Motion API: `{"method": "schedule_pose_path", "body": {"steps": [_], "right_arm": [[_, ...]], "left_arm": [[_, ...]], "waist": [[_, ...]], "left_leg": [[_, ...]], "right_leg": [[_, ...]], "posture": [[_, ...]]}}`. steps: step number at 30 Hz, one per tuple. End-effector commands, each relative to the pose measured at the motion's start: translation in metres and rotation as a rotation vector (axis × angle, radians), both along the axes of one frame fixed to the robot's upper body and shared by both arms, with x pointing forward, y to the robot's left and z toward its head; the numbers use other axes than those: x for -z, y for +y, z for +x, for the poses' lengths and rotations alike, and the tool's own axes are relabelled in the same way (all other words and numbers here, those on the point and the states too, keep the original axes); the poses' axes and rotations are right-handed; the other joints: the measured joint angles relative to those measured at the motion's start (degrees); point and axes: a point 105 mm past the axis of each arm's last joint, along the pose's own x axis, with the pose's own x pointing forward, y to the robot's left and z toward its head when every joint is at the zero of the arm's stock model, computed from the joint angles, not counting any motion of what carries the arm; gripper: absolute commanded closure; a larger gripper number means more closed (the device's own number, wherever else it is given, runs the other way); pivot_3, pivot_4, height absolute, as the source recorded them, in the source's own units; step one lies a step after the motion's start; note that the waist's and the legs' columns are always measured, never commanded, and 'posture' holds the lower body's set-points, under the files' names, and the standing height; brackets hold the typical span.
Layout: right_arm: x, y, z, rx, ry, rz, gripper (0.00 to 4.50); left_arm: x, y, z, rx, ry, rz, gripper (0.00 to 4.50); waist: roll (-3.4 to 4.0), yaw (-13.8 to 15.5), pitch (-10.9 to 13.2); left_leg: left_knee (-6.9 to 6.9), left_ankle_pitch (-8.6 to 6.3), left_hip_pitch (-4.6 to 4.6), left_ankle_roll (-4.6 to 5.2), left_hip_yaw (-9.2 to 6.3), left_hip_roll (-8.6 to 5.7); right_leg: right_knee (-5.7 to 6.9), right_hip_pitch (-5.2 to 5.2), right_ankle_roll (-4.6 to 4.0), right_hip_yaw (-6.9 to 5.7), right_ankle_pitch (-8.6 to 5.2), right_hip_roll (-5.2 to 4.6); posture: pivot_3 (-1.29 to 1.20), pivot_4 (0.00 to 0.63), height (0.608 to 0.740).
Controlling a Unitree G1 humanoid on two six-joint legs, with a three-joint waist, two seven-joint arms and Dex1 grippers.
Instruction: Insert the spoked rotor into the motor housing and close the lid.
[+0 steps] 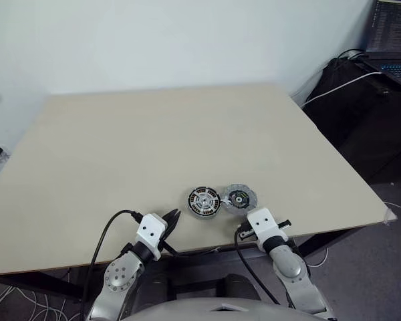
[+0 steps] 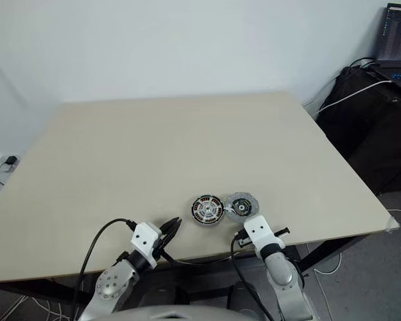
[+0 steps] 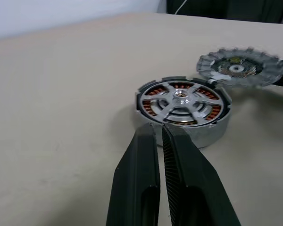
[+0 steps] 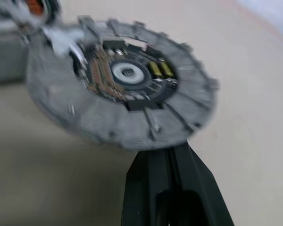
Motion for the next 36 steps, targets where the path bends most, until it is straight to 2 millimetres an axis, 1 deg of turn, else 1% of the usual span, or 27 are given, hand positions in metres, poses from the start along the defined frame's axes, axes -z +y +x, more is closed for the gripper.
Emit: {"method": "schedule_pose_path", "body": {"steps": [1, 8, 12, 17, 20, 22, 27, 30, 33, 36], "right_arm": [[-0.026, 0.003, 0.012, -0.022, -0.102, 0.057, 4.5], [-0.041, 0.023, 0.017, -0.1, -0.155, 0.153, 4.5], [-0.05, 0.04, 0.018, -0.199, -0.154, 0.198, 4.5], [-0.064, 0.059, 0.023, -0.318, -0.157, 0.208, 4.5], [-0.069, 0.067, 0.026, -0.358, -0.16, 0.205, 4.5], [-0.072, 0.076, 0.029, -0.402, -0.162, 0.2, 4.5], [-0.07, 0.09, 0.034, -0.453, -0.152, 0.194, 4.5], [-0.067, 0.093, 0.035, -0.466, -0.142, 0.195, 4.5], [-0.057, 0.1, 0.037, -0.475, -0.112, 0.198, 4.5], [-0.052, 0.103, 0.039, -0.478, -0.101, 0.195, 4.5]], "left_arm": [[-0.016, -0.004, 0.004, 0.004, -0.056, -0.018, 4.17], [-0.017, -0.004, 0.005, -0.006, -0.053, -0.023, 4.17], [-0.017, -0.003, 0.006, -0.016, -0.053, -0.024, 4.17], [-0.017, 0.001, 0.006, -0.04, -0.05, -0.02, 4.17], [-0.017, 0.002, 0.007, -0.048, -0.049, -0.018, 4.17], [-0.017, 0.003, 0.006, -0.053, -0.049, -0.017, 4.17], [-0.018, 0.008, 0.006, -0.078, -0.055, -0.01, 4.17], [-0.019, 0.01, 0.006, -0.087, -0.056, -0.006, 4.17], [-0.019, 0.012, 0.006, -0.095, -0.055, -0.004, 4.17], [-0.019, 0.012, 0.005, -0.097, -0.055, -0.003, 4.17]], "waist": [[-0.02, 0.1, 0.0], [-0.1, 0.2, 0.0], [-0.11, 0.2, 0.0], [-0.1, 0.2, 0.0], [-0.11, 0.3, 0.0], [-0.13, 0.4, 0.0], [-0.14, 0.5, 0.0], [-0.16, 0.6, 0.0], [-0.16, 0.5, 0.0], [-0.15, 0.5, 0.0]], "left_leg": [[0.0, 0.0, 0.0, 0.0, 0.0, -0.05], [0.04, -0.07, 0.02, -0.07, 0.0, -0.1], [0.06, -0.07, 0.11, -0.07, -0.05, -0.09], [0.07, -0.07, 0.2, -0.07, -0.08, -0.08], [0.08, -0.07, 0.2, -0.07, -0.09, -0.09], [0.1, -0.07, 0.2, -0.07, -0.08, -0.09], [0.1, -0.07, 0.18, -0.07, -0.08, -0.11], [0.12, -0.07, 0.19, -0.07, -0.08, -0.11], [0.13, -0.07, 0.19, -0.07, -0.08, -0.11], [0.14, -0.07, 0.19, -0.08, -0.08, -0.11]], "right_leg": [[-0.01, 0.0, 0.0, 0.01, 0.0, -0.01], [-0.05, 0.01, 0.01, 0.03, -0.01, 0.03], [0.0, 0.07, 0.01, 0.03, -0.01, 0.03], [0.05, 0.11, 0.01, 0.02, -0.01, 0.02], [0.06, 0.11, 0.01, 0.02, -0.01, 0.03], [0.05, 0.11, 0.0, 0.02, 0.0, 0.04], [0.04, 0.11, 0.0, 0.02, 0.0, 0.04], [0.04, 0.12, 0.0, 0.02, 0.0, 0.04], [0.05, 0.12, 0.0, 0.02, 0.0, 0.04], [0.07, 0.12, 0.0, 0.02, 0.0, 0.05]], "posture": [[0.0, 0.0, 0.74], [0.0, 0.0, 0.74], [0.0, 0.0, 0.74], [0.0, 0.0, 0.74], [0.0, 0.0, 0.74], [0.0, 0.0, 0.74], [0.0, 0.0, 0.74], [0.0, 0.0, 0.74], [0.0, 0.0, 0.74], [0.0, 0.0, 0.74]]}}
